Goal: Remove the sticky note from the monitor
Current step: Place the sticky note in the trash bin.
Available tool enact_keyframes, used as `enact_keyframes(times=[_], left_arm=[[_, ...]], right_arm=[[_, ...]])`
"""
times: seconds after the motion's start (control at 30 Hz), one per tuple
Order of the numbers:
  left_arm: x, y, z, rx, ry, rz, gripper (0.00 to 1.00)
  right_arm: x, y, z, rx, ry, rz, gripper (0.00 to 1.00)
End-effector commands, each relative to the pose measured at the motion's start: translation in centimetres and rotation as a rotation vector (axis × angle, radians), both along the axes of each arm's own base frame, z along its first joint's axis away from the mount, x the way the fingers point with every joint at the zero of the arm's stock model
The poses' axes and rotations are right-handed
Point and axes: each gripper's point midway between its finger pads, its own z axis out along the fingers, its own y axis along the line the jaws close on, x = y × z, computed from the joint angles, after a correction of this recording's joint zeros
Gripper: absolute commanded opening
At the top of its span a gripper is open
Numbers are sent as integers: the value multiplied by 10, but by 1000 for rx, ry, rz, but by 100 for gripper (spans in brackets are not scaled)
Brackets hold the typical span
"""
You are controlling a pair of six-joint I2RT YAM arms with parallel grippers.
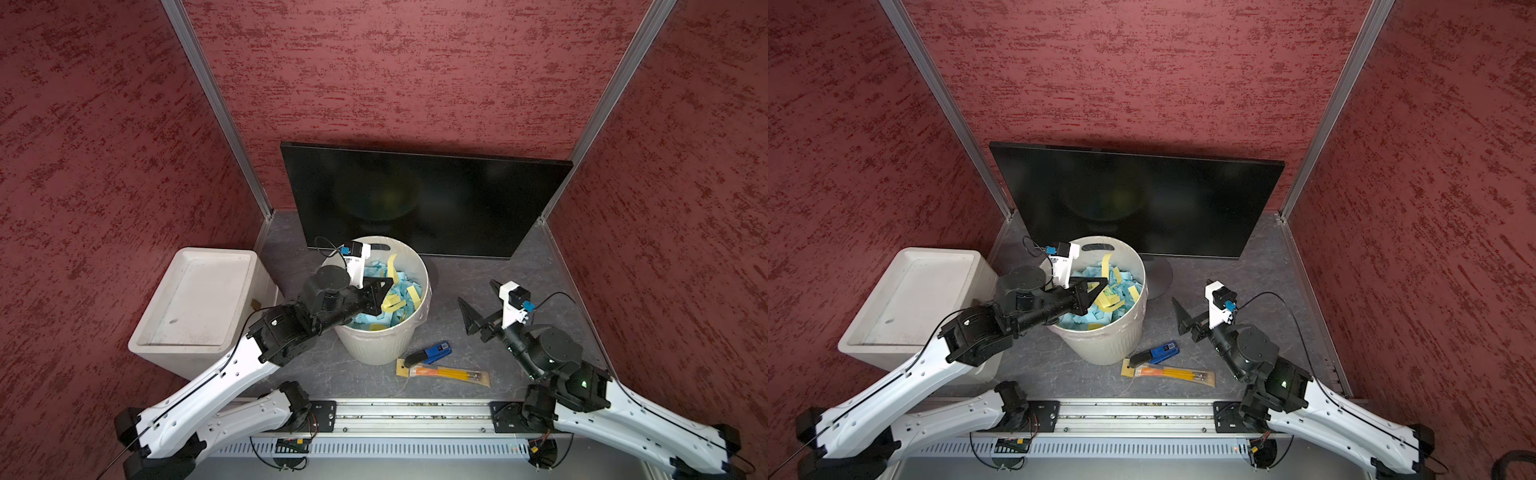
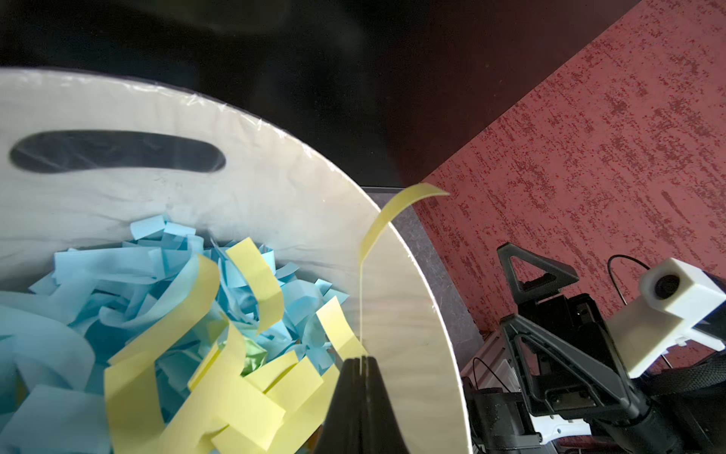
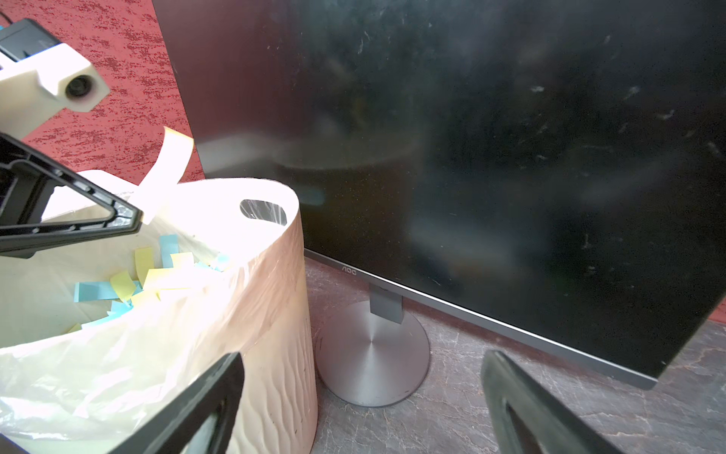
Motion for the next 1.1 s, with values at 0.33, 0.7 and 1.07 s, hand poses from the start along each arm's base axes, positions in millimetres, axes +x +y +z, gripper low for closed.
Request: enact_keyframes(times=[0.33,0.7,1.07], left_arm=[[-8,21,-4,9,1,57,33],[-13,37,13,6,-52,83,55],[-15,78,46,2,-160,170,93]], right_arm=[[3,-5,-2,2,1,-29,99],[4,-6,-2,-5,1,-38,99],[8,-14,-4,-26,-8,-90,98]])
